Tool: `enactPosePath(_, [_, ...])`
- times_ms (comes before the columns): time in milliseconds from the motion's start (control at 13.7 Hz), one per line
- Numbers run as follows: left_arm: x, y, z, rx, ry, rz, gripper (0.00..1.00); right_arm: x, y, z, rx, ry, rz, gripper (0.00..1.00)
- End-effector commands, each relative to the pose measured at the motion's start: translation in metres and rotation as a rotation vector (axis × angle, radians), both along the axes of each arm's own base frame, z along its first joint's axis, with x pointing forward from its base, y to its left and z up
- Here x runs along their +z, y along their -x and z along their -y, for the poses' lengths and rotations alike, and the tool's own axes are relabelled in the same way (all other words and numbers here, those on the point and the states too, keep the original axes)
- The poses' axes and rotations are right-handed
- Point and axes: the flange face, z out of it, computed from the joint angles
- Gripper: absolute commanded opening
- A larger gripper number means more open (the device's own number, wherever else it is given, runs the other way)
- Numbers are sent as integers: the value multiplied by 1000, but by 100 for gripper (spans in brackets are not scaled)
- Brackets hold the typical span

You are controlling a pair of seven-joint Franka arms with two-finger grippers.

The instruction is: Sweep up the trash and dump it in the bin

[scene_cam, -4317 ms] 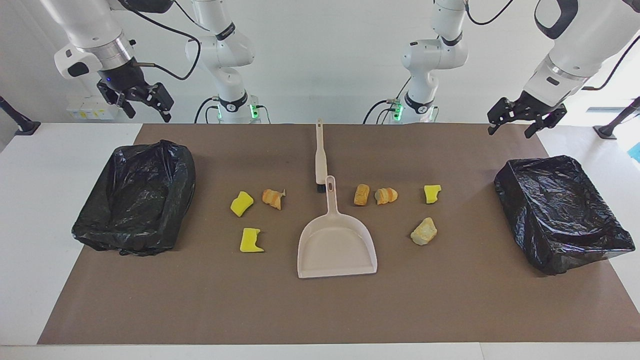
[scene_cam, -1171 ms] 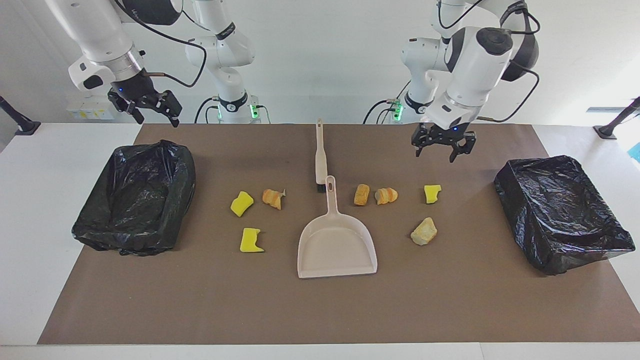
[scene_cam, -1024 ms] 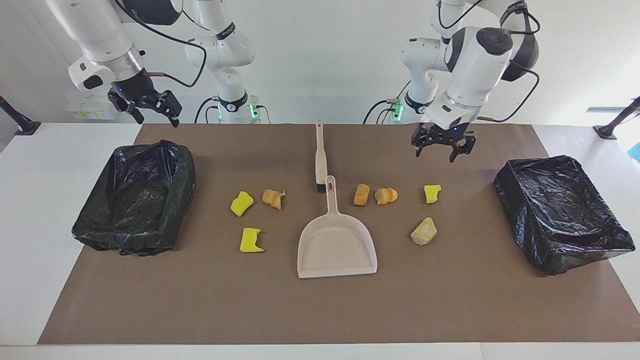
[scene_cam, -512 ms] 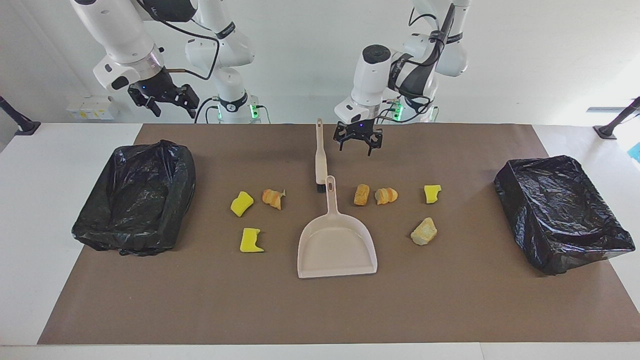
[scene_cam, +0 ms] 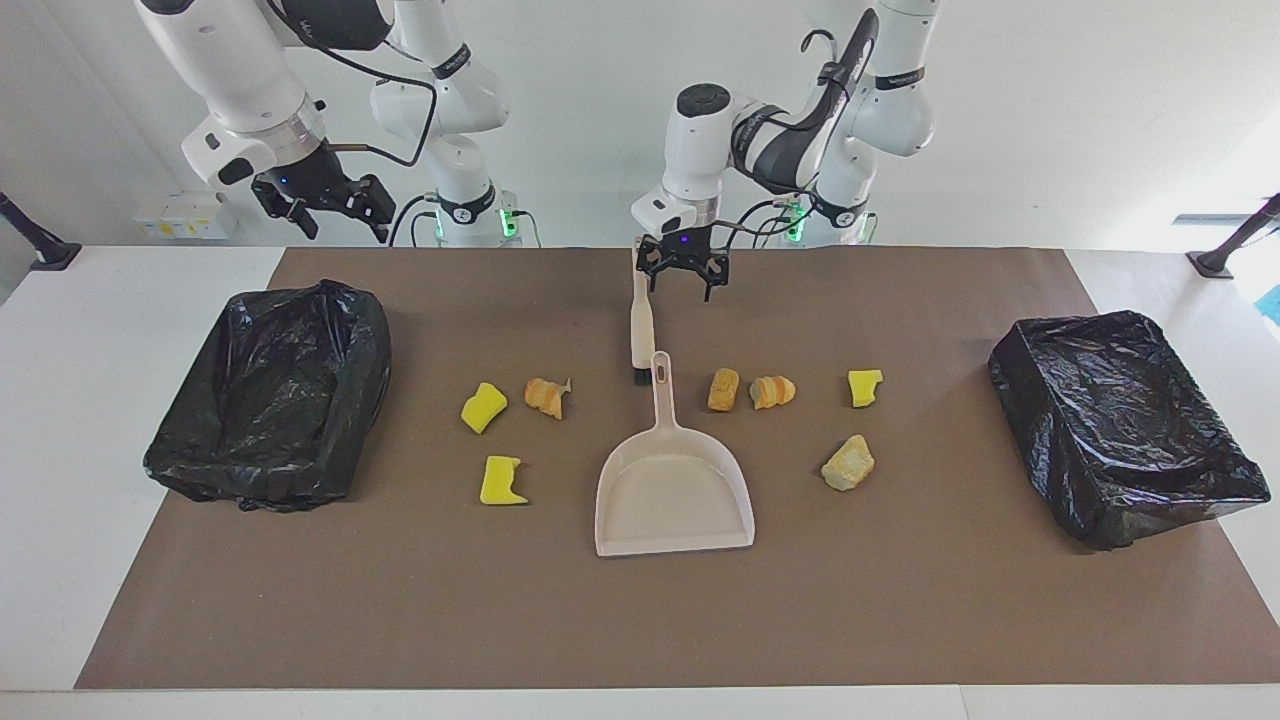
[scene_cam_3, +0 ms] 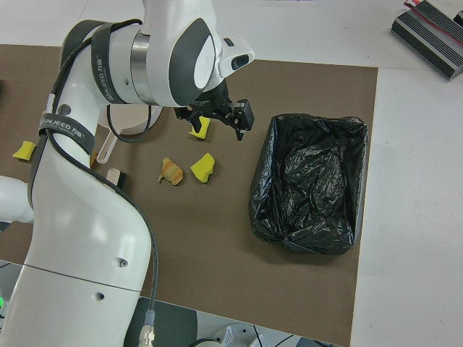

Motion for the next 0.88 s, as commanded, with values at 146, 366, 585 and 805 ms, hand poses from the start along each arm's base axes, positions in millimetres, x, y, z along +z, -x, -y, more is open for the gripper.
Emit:
enactPosePath(146, [-10, 8, 9, 46, 8, 39, 100, -28, -44, -45, 20, -19, 18, 100])
enactPosePath(366, [-6, 9, 8, 80, 10, 40, 94, -58, -76, -106, -17, -84, 21, 100])
enactPosePath(585, [-1, 9, 7, 98, 12, 41, 86, -91, -80, -178, 21, -97, 24, 100])
enactPosePath(805, [-1, 8, 7, 102, 9, 41, 70, -120, -76, -249, 25, -96, 28, 100])
